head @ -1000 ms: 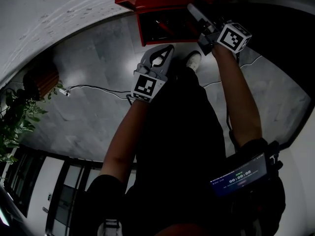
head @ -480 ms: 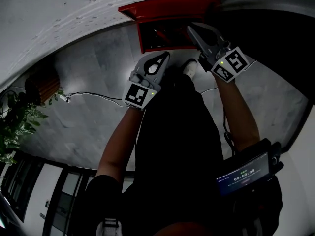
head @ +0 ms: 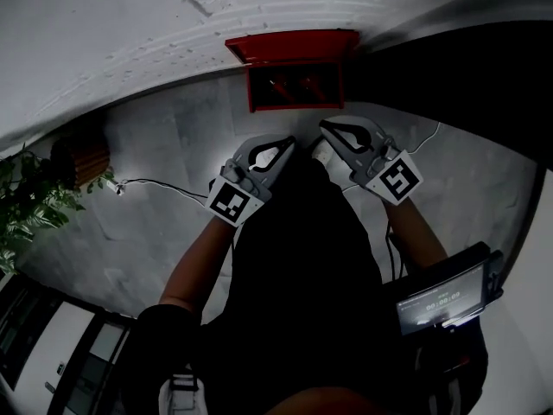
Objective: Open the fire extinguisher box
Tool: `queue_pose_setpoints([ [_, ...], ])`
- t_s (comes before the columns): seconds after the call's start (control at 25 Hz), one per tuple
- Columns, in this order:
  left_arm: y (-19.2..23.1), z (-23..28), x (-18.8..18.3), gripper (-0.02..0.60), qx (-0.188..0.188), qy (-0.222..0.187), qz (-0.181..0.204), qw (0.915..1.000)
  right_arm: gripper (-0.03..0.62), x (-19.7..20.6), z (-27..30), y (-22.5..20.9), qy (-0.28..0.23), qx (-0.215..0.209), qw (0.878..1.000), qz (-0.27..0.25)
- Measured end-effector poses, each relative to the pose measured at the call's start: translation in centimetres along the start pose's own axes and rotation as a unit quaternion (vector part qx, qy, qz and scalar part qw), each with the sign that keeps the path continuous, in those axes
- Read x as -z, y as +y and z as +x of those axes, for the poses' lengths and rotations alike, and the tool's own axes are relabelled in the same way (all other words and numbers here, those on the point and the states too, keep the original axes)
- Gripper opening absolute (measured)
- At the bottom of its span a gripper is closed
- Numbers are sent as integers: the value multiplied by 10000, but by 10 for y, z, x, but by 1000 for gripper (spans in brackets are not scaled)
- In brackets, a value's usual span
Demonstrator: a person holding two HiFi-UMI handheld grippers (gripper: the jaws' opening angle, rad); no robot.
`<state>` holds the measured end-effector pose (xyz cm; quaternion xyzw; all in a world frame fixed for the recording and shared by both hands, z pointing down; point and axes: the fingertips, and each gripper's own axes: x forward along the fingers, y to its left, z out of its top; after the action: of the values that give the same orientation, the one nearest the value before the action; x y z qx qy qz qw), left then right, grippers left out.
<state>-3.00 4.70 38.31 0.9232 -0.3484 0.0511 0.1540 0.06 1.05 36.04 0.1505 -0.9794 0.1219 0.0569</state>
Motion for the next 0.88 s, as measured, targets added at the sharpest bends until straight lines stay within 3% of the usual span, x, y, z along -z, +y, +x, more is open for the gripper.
queue_pose_setpoints([
  [0.12, -12, -9, -44, 3, -120, -246, -49, 9996, 9, -28, -15, 15, 24, -94, 9999, -84],
  [0.36, -43, -22, -119, 2, -80, -854, 238, 9960, 9, -93, -32, 64, -147, -483, 9974, -505],
  [0.88, -80, -36, -165, 3, -216, -957, 640, 9931, 9, -156, -49, 88, -530, -683, 9933, -769],
])
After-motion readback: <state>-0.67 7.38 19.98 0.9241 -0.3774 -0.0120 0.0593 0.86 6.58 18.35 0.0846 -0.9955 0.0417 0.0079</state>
